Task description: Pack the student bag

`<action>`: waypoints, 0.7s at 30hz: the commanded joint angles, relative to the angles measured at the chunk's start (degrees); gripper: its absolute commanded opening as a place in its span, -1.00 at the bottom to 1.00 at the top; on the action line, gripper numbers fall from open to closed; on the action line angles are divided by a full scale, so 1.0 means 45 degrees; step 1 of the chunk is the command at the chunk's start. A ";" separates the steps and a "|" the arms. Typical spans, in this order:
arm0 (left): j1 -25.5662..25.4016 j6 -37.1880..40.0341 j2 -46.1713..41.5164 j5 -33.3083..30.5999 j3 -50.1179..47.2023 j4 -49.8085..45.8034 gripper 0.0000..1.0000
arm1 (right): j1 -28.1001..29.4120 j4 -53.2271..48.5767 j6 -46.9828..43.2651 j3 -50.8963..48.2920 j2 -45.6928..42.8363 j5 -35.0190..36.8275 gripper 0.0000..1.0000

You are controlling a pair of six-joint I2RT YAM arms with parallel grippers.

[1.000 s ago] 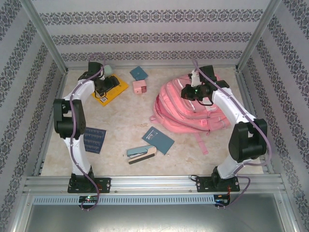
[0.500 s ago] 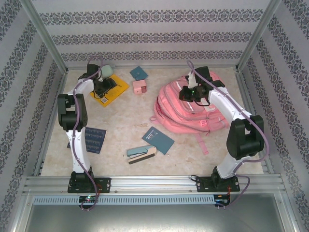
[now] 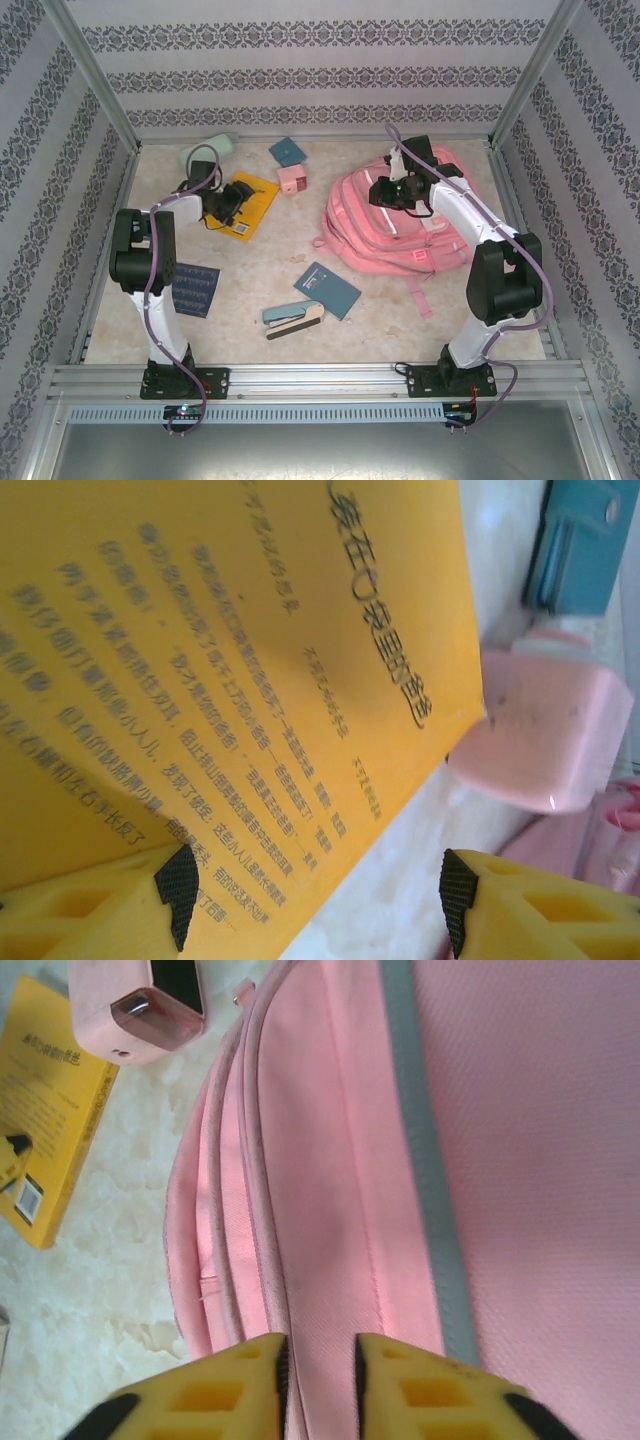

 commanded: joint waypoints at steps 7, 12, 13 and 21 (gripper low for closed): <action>-0.1996 -0.3106 -0.1419 -0.1036 -0.2237 -0.0351 0.39 | 0.0447 0.0180 0.0245 0.0312 -0.0638 0.1236 -0.10; -0.1915 -0.1996 -0.1901 -0.1171 -0.1270 -0.1588 0.40 | 0.0996 0.0661 0.0729 0.0050 -0.1156 0.1570 -0.08; -0.1857 -0.1557 -0.1920 -0.1295 -0.0945 -0.2110 0.40 | 0.1175 0.0758 0.0844 0.0002 -0.1254 0.1597 -0.08; -0.0412 0.2382 -0.1741 -0.1493 0.0776 -0.4549 0.39 | 0.3085 0.1565 0.1691 -0.0441 -0.1332 0.2137 -0.09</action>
